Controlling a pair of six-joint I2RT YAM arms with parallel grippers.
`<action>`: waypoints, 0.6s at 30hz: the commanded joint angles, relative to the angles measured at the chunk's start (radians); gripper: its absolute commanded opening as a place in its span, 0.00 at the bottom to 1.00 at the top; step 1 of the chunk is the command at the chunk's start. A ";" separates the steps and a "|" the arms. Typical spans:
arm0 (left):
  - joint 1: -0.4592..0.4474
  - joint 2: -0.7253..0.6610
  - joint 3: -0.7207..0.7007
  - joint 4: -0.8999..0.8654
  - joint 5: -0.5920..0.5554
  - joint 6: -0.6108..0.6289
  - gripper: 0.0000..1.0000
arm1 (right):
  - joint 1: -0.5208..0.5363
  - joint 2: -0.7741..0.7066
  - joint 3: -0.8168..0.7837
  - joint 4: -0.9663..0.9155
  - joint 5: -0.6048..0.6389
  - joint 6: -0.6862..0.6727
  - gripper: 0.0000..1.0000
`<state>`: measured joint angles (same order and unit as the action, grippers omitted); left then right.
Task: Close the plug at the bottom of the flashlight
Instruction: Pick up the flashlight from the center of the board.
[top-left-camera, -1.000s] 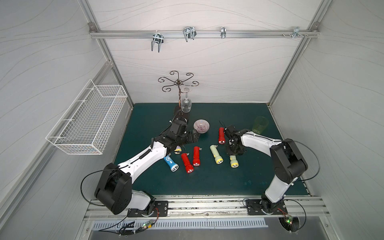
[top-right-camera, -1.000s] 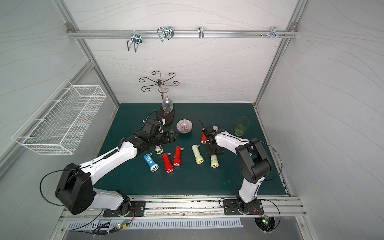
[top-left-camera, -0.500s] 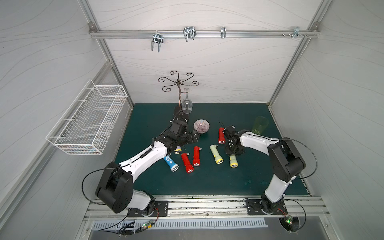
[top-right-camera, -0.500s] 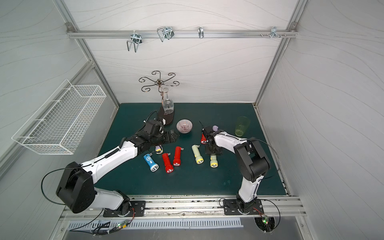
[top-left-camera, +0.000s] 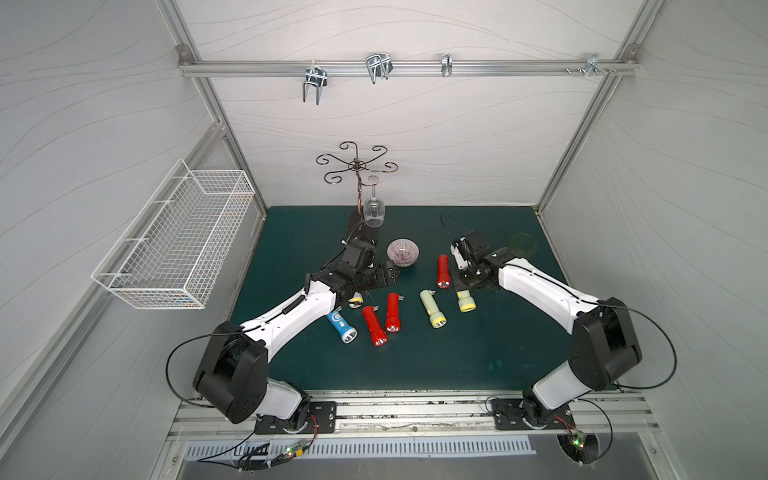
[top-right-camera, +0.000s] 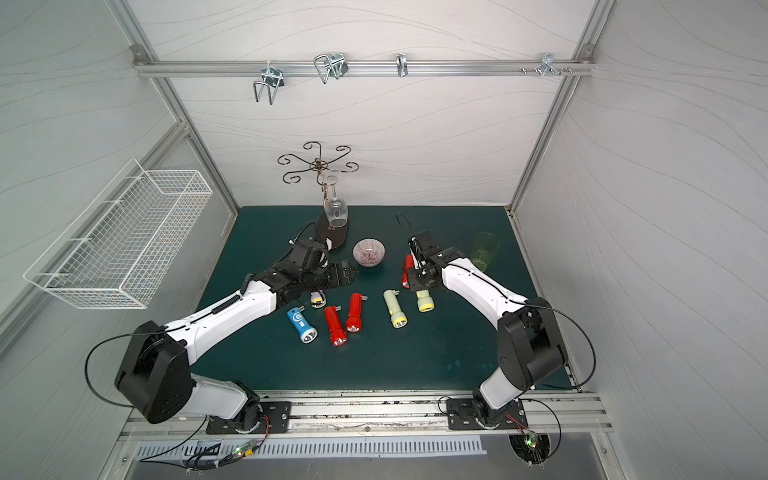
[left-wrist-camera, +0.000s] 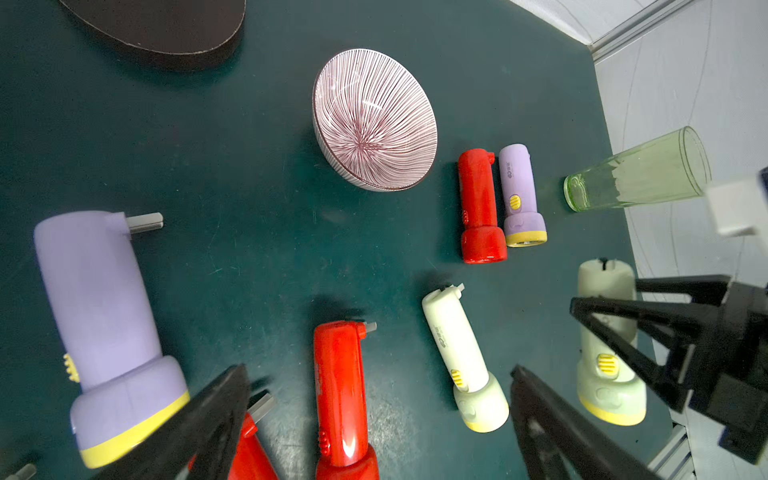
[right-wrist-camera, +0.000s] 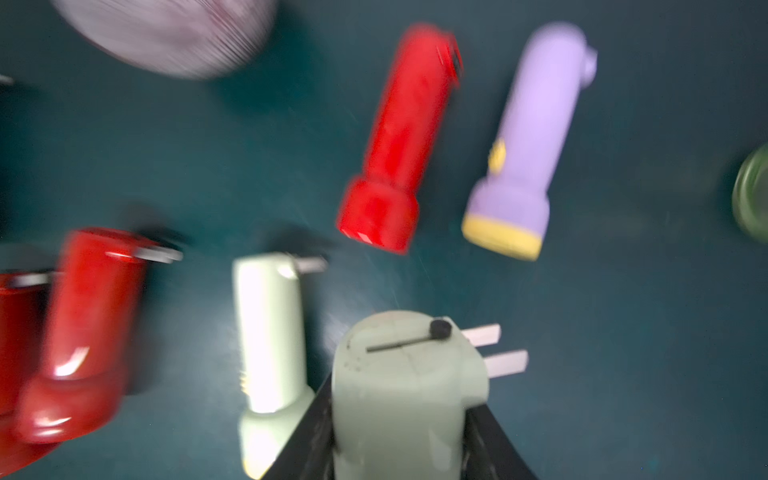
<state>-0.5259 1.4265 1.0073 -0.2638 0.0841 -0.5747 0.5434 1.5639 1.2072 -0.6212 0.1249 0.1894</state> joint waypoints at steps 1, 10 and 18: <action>-0.003 0.003 0.089 0.015 -0.002 0.017 0.99 | -0.012 -0.031 0.056 0.146 -0.057 -0.117 0.00; -0.003 0.048 0.287 -0.073 0.053 -0.058 0.97 | -0.130 0.033 0.092 0.557 -0.337 -0.289 0.00; -0.003 0.088 0.376 -0.050 0.122 -0.301 0.93 | -0.137 0.057 -0.075 0.997 -0.476 -0.603 0.00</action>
<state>-0.5259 1.4902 1.3354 -0.3325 0.1703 -0.7464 0.4007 1.6073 1.1805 0.1307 -0.2443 -0.2554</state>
